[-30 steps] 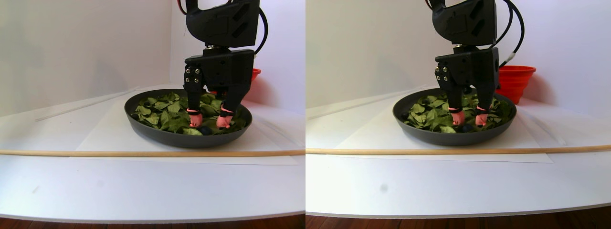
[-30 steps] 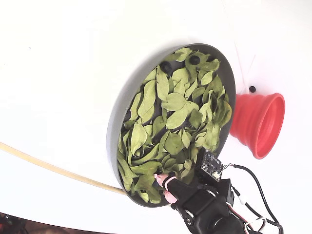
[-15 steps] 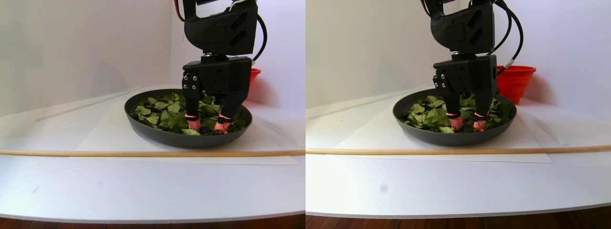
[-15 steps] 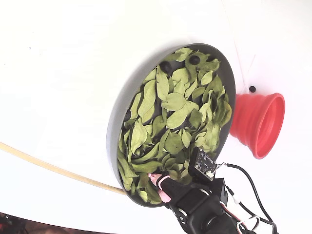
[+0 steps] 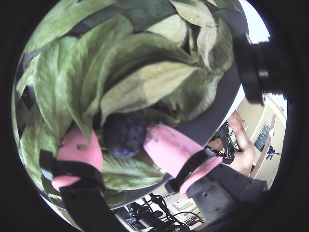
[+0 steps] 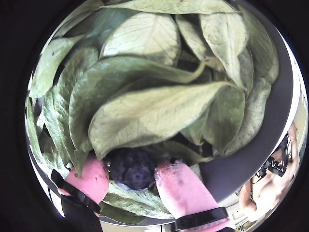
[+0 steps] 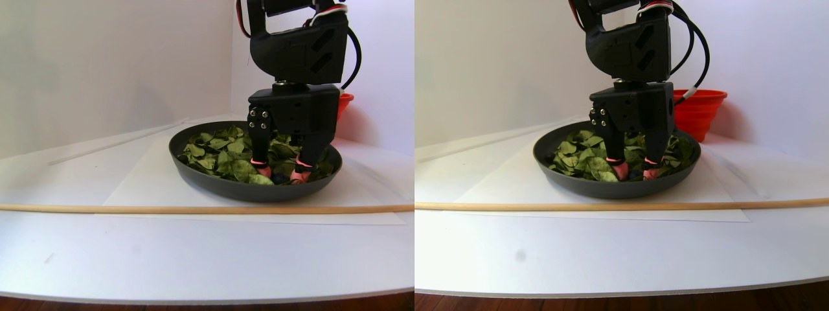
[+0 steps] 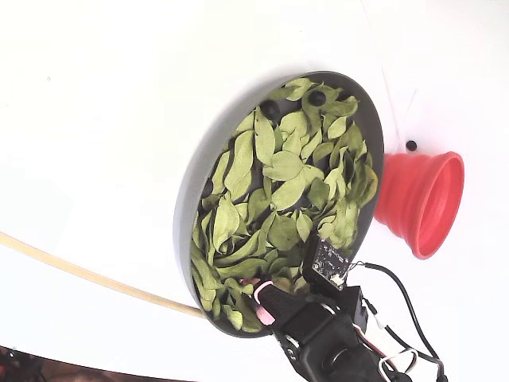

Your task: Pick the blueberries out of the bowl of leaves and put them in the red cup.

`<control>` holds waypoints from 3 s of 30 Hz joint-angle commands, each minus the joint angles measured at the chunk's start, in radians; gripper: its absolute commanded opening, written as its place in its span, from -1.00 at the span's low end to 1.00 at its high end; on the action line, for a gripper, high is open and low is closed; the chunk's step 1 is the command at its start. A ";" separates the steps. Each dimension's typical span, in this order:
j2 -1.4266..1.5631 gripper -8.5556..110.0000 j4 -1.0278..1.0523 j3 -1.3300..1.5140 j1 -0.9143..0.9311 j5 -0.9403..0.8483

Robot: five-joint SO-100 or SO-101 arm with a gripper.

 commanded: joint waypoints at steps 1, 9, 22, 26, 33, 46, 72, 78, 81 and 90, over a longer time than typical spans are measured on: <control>0.003 -0.56 -0.021 -0.023 0.006 -0.003; 0.002 -0.60 -0.028 -0.023 0.006 -0.009; 0.051 -0.63 -0.028 0.002 0.008 -0.025; 0.077 -0.63 -0.028 0.015 0.008 -0.029; 0.110 -0.63 -0.021 0.025 0.008 -0.035; 0.184 -0.63 0.021 0.021 0.012 -0.043; 0.360 -0.63 0.137 0.002 0.051 -0.074; 0.380 -0.63 0.149 -0.035 0.064 -0.078; 0.390 -0.63 0.152 -0.052 0.072 -0.083; 0.410 -0.63 0.152 -0.109 0.089 -0.087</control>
